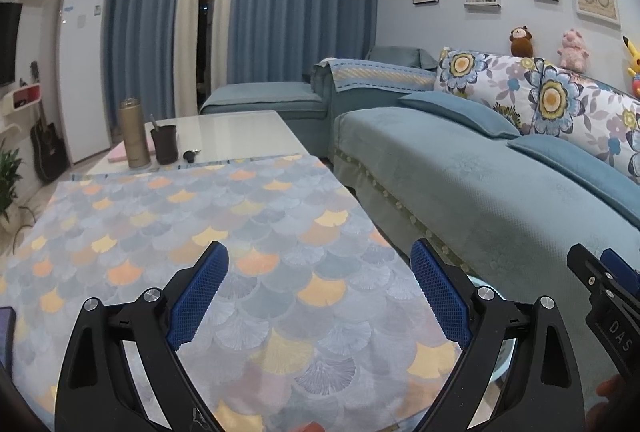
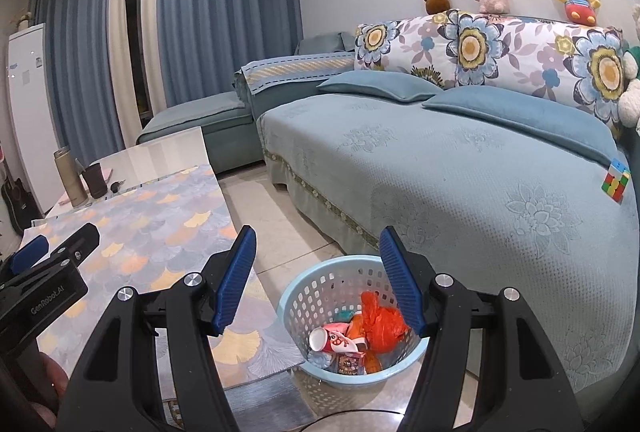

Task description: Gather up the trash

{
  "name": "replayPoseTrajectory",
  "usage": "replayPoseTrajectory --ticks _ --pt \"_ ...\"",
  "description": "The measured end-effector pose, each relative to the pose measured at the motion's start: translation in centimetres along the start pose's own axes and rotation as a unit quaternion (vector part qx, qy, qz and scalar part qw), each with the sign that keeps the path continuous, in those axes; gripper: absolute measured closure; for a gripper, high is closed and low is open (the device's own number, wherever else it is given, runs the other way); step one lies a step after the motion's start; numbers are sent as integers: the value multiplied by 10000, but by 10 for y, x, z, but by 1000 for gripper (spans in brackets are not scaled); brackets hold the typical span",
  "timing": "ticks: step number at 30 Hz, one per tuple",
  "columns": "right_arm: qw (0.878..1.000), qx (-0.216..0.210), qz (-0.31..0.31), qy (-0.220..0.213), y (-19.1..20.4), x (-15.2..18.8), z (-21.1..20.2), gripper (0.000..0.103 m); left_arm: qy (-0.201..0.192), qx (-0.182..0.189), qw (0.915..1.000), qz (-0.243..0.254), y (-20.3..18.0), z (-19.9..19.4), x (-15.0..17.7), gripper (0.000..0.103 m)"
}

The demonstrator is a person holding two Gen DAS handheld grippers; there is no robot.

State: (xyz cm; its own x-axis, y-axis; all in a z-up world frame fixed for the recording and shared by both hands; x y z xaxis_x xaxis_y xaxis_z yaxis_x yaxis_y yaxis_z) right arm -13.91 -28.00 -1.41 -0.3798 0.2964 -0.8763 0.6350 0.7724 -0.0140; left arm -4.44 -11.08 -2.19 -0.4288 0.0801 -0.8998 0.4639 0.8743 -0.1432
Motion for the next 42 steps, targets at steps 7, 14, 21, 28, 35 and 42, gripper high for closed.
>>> replayPoseTrajectory --ticks 7,14,21,28,35,42 --pt "10000 -42 -16 44 2 1 2 43 -9 26 10000 20 0 -1 -1 13" --pt "9999 -94 -2 71 1 1 3 43 -23 56 9999 114 -3 -3 -3 13" --pt "9999 -116 -16 125 1 2 5 43 26 37 9999 99 -1 -1 -2 13" --pt "9997 -154 -26 184 1 1 9 42 69 36 9999 117 -2 0 -1 13" --pt "9997 -134 39 217 -2 1 10 36 86 50 9999 93 -3 1 0 10" --pt "9996 -156 27 232 -2 2 11 36 80 33 9999 94 -4 1 0 10"
Point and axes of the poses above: each gripper's, at about its wrist camera, not at the fingertips, and z roughly the way its jaws point, y to its left, x to its underside, the point moved 1 cm from there along z, roughly the way its jaws point, and after that the axes turned 12 degrees about x, right-handed, at the moved point
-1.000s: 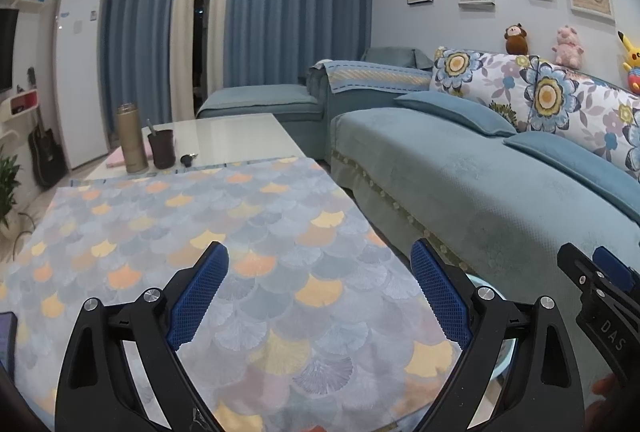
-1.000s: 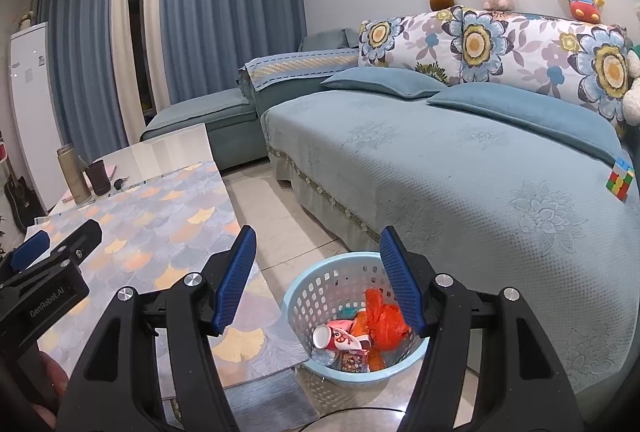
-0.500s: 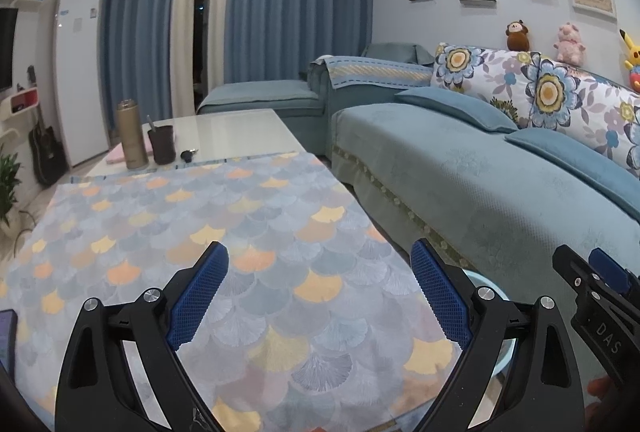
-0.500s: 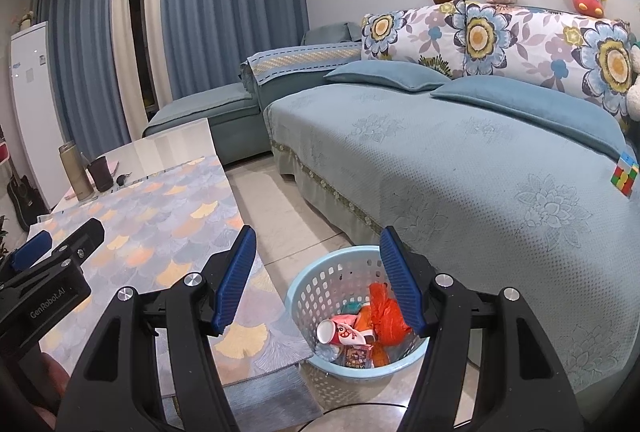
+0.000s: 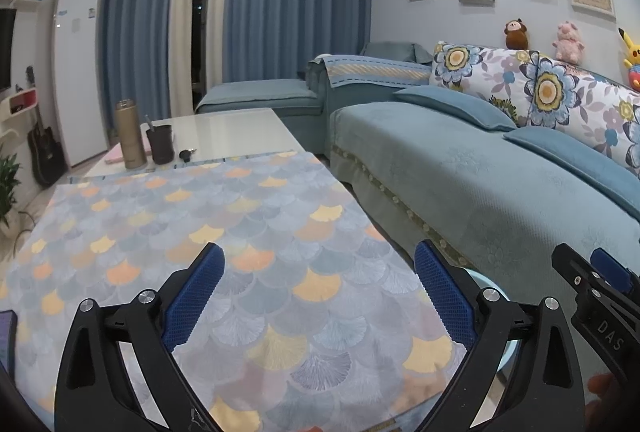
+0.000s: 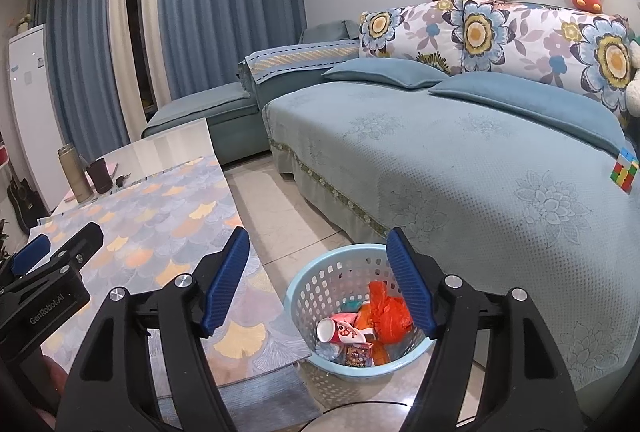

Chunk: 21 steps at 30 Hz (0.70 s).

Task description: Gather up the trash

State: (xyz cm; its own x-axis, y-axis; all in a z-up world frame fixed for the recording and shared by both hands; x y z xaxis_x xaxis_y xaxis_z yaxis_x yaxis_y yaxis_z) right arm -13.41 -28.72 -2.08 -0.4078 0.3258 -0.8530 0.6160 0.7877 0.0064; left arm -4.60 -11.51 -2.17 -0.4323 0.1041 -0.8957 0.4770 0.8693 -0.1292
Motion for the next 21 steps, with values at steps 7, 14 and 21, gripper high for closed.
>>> replayPoseTrajectory --ticks 7,14,21 --pt "10000 -18 5 11 1 1 0 36 -1 10 10000 18 0 0 0 9" --pt "10000 -26 6 25 2 1 0 36 3 56 10000 14 -1 0 1 9" --pt "10000 -39 10 40 1 2 1 36 25 95 9999 -49 0 1 4 9"
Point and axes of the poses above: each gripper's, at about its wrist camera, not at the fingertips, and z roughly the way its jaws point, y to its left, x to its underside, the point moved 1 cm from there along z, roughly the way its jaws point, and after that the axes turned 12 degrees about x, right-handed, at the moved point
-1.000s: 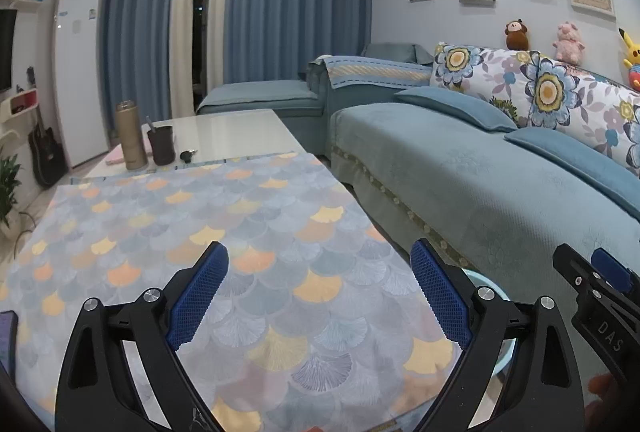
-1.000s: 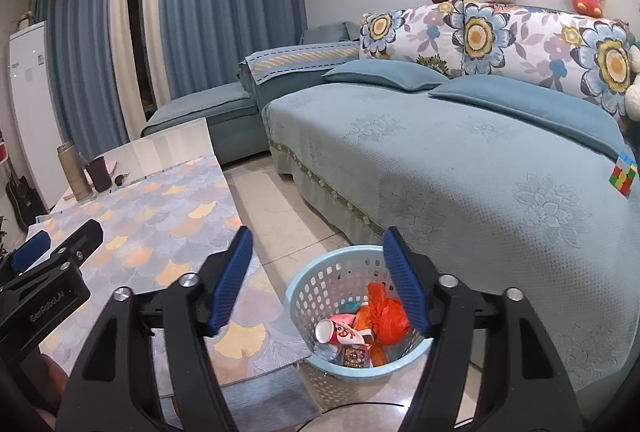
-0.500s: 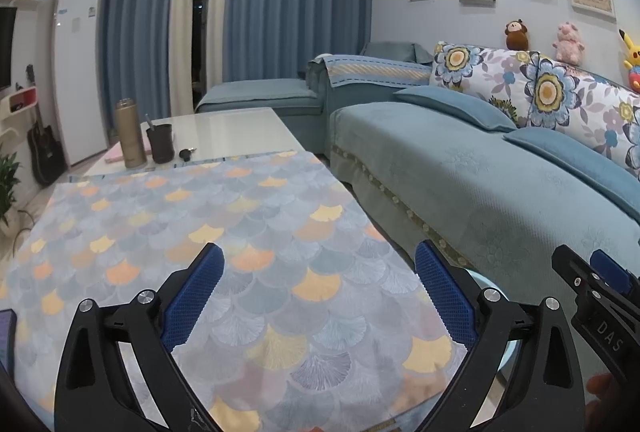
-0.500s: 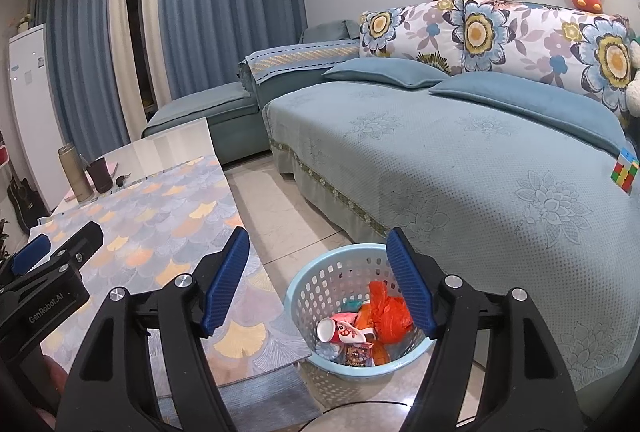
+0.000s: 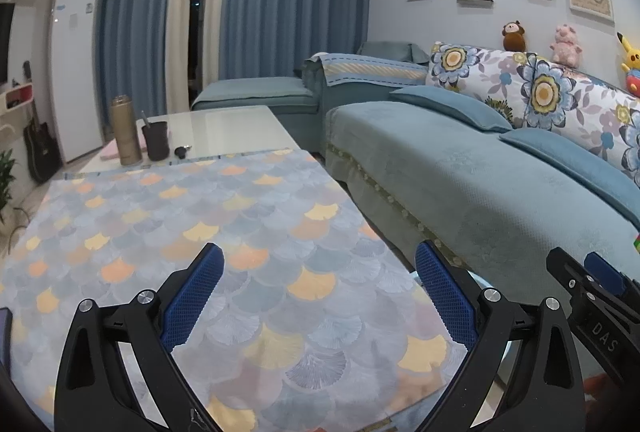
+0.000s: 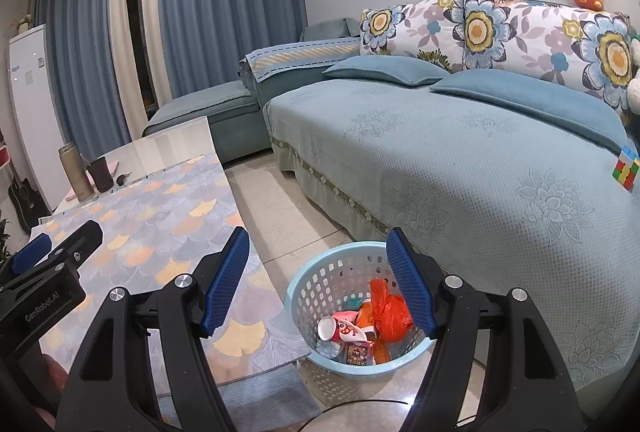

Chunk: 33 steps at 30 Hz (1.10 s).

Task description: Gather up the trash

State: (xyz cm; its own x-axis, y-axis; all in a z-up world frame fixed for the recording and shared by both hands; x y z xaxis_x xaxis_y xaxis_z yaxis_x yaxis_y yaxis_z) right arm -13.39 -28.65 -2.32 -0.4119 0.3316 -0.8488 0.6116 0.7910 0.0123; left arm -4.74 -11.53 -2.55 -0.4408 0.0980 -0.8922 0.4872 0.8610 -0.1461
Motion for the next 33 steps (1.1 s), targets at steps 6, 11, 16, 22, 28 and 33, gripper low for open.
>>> replayPoseTrajectory --ticks 6,11,16,22,28,33 --pt "10000 -25 -28 34 -1 1 3 36 19 -21 10000 -33 4 2 0 9" --pt "9999 -27 -56 91 -1 2 8 36 38 -77 9999 -63 9 5 -2 9" --pt "9999 -32 -66 108 -2 3 10 36 -26 -158 9999 39 6 2 -3 9" --pt "9999 -22 -106 52 -2 2 9 36 -149 -270 9992 266 0 -2 -7 9" --pt "9999 -27 -113 50 -2 2 9 36 -162 -261 9992 268 0 -4 -8 9" --pt "9999 -25 -113 47 -2 2 7 36 -176 -247 9991 300 -1 -6 -9 9"
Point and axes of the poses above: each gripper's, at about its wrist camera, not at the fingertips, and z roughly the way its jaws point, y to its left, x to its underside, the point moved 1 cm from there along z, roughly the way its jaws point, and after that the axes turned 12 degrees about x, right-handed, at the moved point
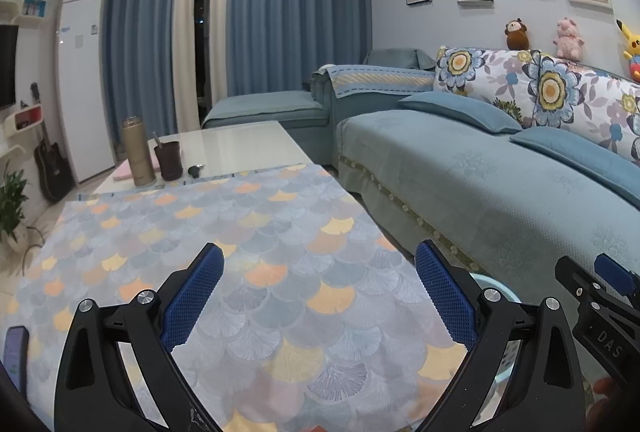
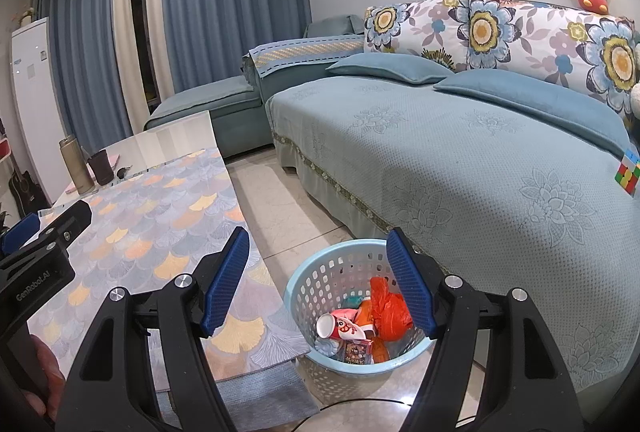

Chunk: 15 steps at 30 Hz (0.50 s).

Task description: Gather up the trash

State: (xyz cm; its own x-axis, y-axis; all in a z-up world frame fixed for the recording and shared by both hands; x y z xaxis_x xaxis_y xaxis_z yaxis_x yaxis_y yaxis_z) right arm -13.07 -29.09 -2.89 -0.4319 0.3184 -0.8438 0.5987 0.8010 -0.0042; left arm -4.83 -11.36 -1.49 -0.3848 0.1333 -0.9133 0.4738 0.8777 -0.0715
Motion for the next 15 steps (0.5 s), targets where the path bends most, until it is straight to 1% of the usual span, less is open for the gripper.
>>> replayPoseTrajectory --ticks 15 --pt "10000 -26 -23 -16 3 -1 0 36 -47 54 9999 81 3 -3 -5 9"
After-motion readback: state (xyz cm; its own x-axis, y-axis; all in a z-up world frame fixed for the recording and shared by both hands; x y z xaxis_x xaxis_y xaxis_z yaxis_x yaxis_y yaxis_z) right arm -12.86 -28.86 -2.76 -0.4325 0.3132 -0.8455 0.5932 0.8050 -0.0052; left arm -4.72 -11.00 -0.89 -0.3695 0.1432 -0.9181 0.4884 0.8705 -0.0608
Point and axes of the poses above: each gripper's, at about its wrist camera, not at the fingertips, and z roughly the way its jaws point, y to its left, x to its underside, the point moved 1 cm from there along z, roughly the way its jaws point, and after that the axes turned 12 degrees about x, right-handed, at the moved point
